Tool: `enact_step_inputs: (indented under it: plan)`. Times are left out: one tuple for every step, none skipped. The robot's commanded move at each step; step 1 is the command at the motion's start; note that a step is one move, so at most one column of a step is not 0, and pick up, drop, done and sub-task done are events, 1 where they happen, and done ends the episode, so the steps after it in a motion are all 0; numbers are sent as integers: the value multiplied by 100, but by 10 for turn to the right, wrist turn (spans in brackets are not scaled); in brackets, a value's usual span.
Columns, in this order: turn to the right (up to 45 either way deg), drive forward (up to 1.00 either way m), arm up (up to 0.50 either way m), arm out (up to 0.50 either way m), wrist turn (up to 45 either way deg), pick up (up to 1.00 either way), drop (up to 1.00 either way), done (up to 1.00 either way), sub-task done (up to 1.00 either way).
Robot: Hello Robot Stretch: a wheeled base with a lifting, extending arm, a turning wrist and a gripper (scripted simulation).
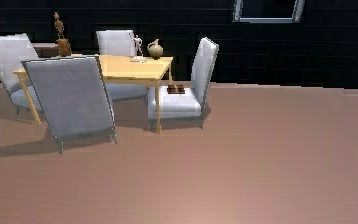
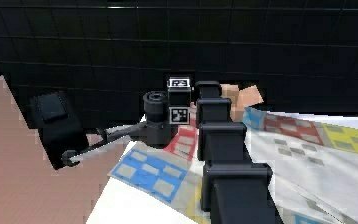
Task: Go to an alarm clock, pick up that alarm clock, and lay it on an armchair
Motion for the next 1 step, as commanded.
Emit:
enact_step_inputs:
  plan:
    - [0, 0, 0, 0, -450, 0, 0, 0, 0]
